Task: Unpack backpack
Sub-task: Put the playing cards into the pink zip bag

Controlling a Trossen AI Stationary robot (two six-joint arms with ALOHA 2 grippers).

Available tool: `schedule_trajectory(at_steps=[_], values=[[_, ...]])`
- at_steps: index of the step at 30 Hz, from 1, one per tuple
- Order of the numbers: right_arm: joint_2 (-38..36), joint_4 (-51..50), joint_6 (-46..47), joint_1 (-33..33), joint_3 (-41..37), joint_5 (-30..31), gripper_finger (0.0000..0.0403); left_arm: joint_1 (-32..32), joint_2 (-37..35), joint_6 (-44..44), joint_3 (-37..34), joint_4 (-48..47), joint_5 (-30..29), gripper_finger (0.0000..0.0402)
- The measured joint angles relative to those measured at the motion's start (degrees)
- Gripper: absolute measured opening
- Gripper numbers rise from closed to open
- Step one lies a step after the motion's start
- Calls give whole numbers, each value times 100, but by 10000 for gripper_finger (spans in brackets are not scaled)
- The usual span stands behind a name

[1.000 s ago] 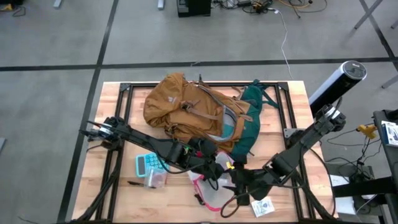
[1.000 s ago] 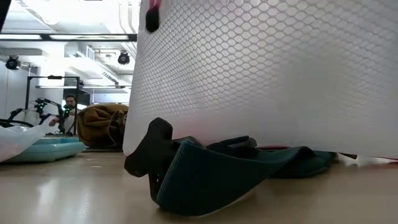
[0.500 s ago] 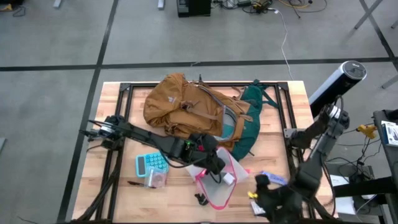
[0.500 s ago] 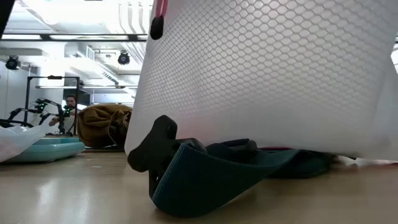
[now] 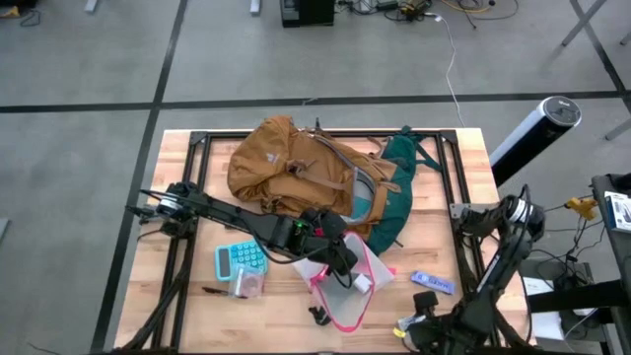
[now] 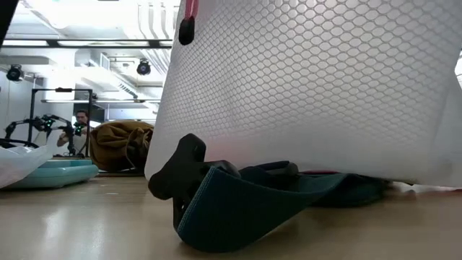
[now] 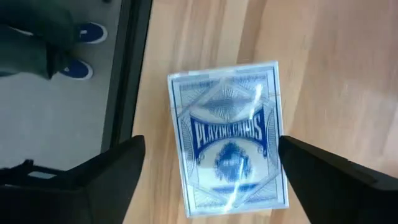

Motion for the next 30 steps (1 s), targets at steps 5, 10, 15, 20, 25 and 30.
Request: schedule_trajectory(at_steps=[5,10,15,20,25,30], values=[[42,-2,-187,-10,-45,173,386,-7,2,-45,-1,0,3,0],[42,469,-199,-14,-394,221,395,-7,2,-47,-2,1,4,0],[33,1009,-100,-129,-848,214,393,-7,2,-49,-2,2,2,0],[7,1122,-67,-235,-1009,134,340,-7,2,-47,-11,9,1,0],[-6,1048,-19,-239,-924,125,282,-7,7,-51,-65,24,0,0],[-195,663,-394,-321,-329,-14,282,-7,7,-97,-158,88,-2,0]])
